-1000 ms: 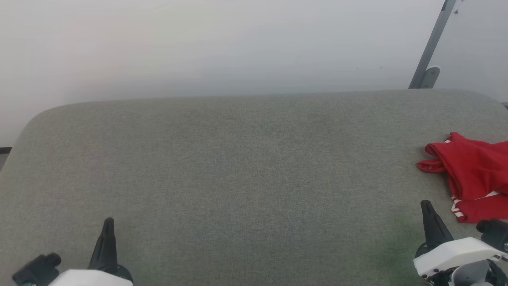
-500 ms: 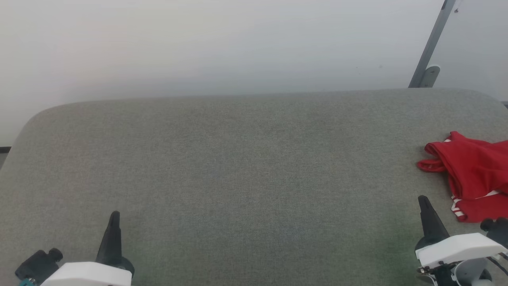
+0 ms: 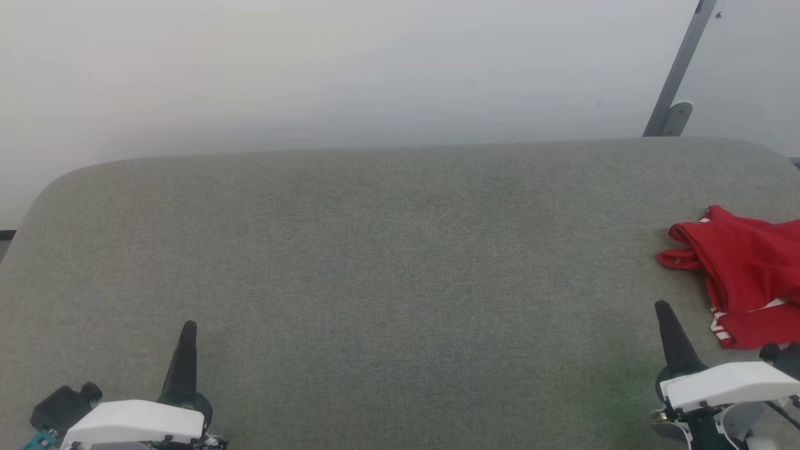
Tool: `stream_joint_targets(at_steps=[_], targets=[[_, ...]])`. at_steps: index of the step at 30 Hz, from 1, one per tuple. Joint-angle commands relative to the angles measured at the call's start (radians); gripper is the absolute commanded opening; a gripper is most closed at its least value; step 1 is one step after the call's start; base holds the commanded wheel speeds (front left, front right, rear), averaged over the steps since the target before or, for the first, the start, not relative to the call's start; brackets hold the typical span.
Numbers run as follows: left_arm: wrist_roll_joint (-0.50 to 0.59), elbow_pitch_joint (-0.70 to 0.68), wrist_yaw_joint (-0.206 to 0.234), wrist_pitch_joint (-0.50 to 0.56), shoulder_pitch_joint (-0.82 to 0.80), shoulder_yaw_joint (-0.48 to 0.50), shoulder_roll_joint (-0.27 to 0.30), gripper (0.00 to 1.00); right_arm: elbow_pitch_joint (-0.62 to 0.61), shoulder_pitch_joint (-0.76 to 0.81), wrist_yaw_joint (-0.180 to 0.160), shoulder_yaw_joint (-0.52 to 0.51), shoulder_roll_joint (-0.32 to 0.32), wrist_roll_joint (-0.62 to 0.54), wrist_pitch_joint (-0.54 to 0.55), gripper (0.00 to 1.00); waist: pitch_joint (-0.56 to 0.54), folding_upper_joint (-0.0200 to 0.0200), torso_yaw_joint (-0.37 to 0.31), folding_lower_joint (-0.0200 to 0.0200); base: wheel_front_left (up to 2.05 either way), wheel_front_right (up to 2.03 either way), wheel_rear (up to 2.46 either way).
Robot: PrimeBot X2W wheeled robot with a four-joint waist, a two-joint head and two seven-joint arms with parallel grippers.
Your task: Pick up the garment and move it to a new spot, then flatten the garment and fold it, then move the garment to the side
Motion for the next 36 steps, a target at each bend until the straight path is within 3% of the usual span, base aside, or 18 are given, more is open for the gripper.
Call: stream_joint_targets(at_steps=[1, 36], targets=[[-0.028, -0.005, -0.003, 0.009, -0.025, 0.000, 0.001, 0.00, -0.013, -0.022, 0.001, -0.005, 0.000, 0.030, 0.007, 0.00, 0.000, -0.0001, 0.000, 0.0001, 0.00, 0.00, 0.00], [-0.326, 0.019, -0.004, 0.092, -0.075, -0.013, -0.019, 0.00, -0.043, -0.032, 0.001, -0.022, 0.035, 0.350, 0.091, 0.00, 0.008, -0.0001, -0.003, 0.0000, 0.00, 0.00, 0.00]])
